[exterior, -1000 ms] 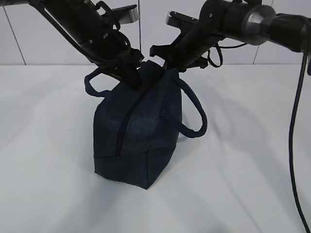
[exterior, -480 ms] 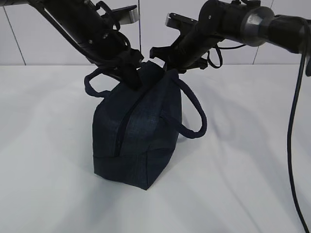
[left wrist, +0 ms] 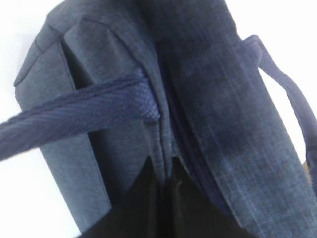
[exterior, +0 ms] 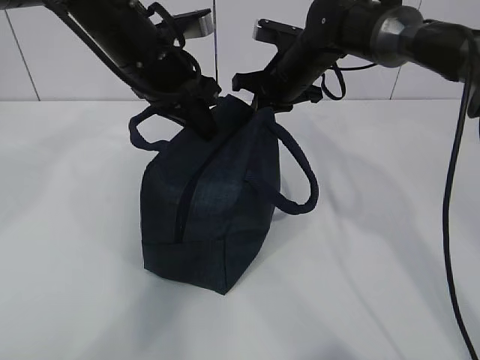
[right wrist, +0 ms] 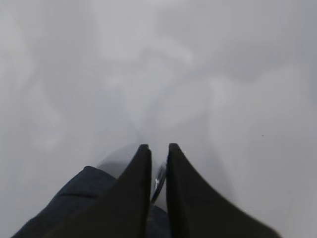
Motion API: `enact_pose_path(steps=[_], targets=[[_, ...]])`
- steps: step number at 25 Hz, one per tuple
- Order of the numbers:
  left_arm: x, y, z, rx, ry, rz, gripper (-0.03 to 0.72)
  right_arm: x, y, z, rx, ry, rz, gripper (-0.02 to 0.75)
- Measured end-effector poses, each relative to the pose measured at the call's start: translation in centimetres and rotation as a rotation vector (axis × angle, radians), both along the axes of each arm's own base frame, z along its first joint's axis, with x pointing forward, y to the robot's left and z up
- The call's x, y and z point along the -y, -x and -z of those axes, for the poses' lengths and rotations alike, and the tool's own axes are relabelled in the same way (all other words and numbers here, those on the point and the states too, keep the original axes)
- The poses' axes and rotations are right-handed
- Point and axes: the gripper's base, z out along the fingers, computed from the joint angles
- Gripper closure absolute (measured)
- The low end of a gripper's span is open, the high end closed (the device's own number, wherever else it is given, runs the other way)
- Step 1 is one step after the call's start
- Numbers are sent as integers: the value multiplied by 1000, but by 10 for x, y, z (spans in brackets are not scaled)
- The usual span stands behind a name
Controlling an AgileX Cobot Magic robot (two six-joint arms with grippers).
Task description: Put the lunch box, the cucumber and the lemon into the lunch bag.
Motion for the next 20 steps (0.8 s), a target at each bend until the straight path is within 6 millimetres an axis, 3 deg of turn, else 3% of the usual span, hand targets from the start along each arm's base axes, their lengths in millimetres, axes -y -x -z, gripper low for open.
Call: enact_pose_path(steps=[3,6,8,13,20], targets=[[-3,-1,1,-11,-30,-43,694,1,-1,-10,6,31,-18,468],[-6,-3,2,-21,-61,-94,664,5,-1,-24,13,83,-36,381],[-7,-3,2,-25,-73,-112,603,7,0,-38,22,111,-46,365],[-9,-2,3,-41,-93,-116,363,13,8,-81,52,182,-97,356],[-17,12,-17,-61,-136,-85,321,22,18,-119,102,188,-93,353]])
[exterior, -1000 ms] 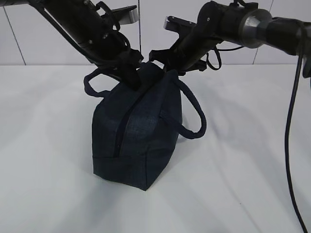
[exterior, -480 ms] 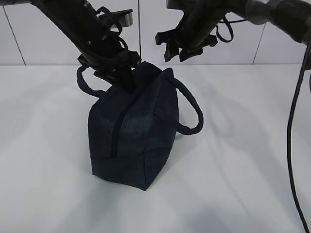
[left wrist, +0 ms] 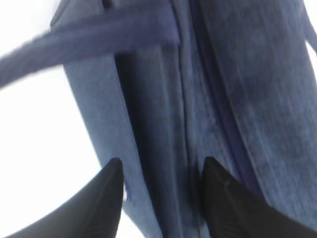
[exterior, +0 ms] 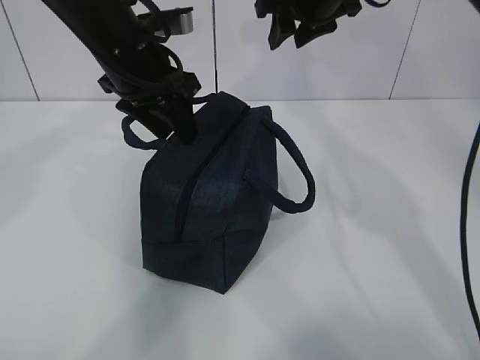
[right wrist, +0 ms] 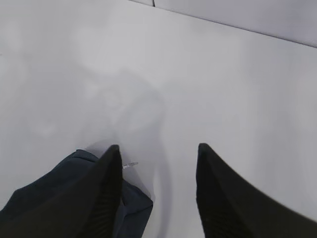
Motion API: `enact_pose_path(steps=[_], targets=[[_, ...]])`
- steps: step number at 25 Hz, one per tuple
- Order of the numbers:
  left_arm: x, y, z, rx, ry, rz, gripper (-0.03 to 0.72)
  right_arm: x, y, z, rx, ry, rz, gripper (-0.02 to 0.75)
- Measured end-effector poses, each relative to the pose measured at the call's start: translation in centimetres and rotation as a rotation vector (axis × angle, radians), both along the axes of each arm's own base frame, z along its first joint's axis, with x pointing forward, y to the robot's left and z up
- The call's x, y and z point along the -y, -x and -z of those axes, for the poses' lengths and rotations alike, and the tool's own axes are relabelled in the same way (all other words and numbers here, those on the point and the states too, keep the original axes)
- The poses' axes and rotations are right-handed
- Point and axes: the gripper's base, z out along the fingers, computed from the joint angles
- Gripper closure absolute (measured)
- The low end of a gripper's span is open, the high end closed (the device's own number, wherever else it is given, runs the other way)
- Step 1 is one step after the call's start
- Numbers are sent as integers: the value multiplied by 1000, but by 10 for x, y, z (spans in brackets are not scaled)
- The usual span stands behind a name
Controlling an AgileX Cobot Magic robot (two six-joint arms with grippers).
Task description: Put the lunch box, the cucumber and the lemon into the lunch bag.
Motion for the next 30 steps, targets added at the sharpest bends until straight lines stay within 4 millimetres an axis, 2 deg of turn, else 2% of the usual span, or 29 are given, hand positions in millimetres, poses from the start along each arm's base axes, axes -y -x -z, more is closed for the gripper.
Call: enact_pose_path(steps=[5,8,12,15,19,23,30], targets=[[-6,5,-14,23,-21,-33,351,6,17,-37,59,-20,2,352],[-12,9,-29,60,-38,-61,360,8,30,-47,34,-28,-3,353],[-22,17,-52,118,-68,-109,363,15,60,-61,-14,-28,-6,352],[-29,28,-74,164,-51,-127,363,25,91,-73,-39,2,-4,352],[-43,53,-97,205,-49,-135,364,41,139,-91,-40,32,3,352],[-57,77,-113,243,-55,-141,367,54,188,-101,-45,34,3,352],[-80,128,-130,268,-24,-145,437,75,269,-111,-3,24,2,352]])
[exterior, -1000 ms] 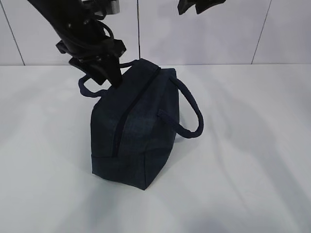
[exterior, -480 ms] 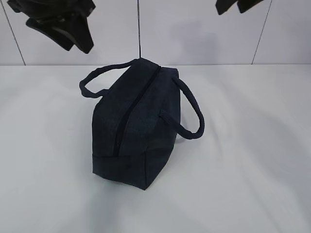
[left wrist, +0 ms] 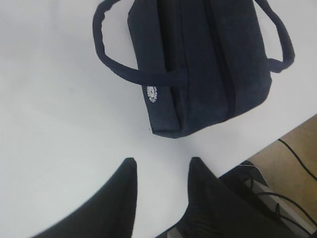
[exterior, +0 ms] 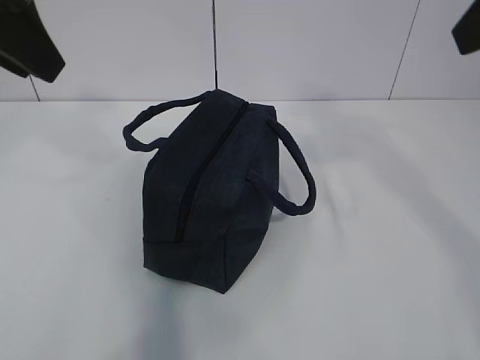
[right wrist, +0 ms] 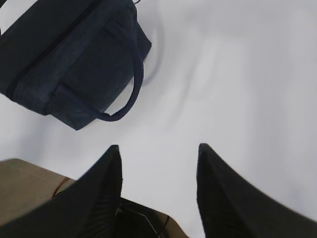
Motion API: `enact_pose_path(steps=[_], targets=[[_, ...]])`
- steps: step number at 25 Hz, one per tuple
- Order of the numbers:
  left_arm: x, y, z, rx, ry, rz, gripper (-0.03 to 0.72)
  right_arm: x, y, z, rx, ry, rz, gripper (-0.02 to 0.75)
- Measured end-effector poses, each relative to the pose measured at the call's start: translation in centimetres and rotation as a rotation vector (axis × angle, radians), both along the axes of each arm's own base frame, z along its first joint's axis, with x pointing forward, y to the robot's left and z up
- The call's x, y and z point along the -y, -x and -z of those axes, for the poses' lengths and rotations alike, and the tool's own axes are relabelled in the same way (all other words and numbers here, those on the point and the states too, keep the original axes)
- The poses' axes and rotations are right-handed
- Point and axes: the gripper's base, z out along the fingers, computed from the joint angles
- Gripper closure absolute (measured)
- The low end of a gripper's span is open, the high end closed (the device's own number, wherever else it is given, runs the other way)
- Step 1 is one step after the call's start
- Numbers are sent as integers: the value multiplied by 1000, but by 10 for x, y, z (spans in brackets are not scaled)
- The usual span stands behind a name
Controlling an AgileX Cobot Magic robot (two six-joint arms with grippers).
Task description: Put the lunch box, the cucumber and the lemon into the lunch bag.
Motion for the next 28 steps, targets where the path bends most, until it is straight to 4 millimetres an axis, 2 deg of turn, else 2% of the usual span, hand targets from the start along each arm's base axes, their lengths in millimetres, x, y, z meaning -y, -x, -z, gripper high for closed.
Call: enact_pose_path(steps=[6,12,15,22,25,28], targets=[[-15,42,-15,28,76,12,449,13,61,4,37,-48,-18,352],[-34,84,-34,116,130,18,451,32,133,3,178,-57,-50,352],[-46,112,-38,151,170,27,451,40,162,7,238,-65,-52,352],[-78,181,-41,284,232,42,451,49,197,36,272,-68,-52,352],[-91,205,-34,338,245,40,451,52,208,51,278,-68,-53,351],[-103,228,-18,375,253,37,451,56,223,65,314,-58,-70,351]])
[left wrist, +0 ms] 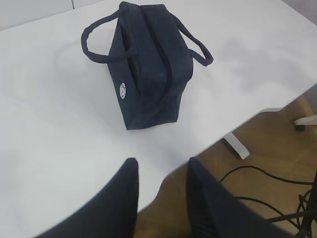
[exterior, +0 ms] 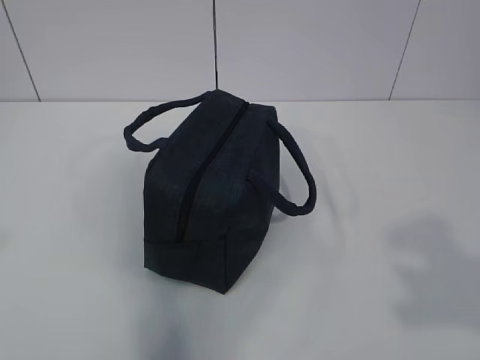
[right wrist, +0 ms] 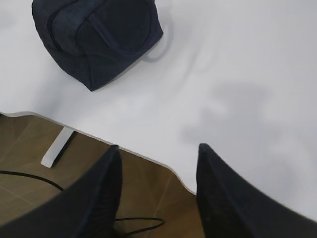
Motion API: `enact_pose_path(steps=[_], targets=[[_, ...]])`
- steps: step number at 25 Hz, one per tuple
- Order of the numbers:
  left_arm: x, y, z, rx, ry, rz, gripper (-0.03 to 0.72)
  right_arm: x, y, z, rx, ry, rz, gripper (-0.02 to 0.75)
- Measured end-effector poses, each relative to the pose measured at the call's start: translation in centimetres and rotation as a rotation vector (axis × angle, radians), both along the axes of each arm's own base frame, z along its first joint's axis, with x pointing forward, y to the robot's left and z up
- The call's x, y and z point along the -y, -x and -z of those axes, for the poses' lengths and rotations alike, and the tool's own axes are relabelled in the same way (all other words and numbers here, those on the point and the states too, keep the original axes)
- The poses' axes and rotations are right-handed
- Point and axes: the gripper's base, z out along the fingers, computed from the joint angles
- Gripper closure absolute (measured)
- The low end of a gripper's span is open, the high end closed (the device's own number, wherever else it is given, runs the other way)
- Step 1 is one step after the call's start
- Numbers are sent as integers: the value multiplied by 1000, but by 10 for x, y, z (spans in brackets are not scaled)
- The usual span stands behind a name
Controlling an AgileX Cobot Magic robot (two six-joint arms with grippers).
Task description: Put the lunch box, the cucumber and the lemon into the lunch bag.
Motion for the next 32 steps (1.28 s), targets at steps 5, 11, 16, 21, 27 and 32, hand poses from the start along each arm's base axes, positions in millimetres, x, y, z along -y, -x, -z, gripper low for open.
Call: enact_pose_path(steps=[5,11,16,21,27,32], targets=[[-15,32,36,39,18,1,452,6,24,25,73,5,-16,351],[-25,52,82,67,17,9,452,14,47,52,171,14,-20,351],[-25,52,124,30,-4,12,452,15,33,77,101,107,-14,351],[-22,48,130,22,6,14,452,12,23,92,77,124,-19,351],[-24,39,130,97,3,-31,452,11,17,93,120,110,-14,352],[-23,35,132,122,2,-48,452,10,17,93,117,95,-8,351]])
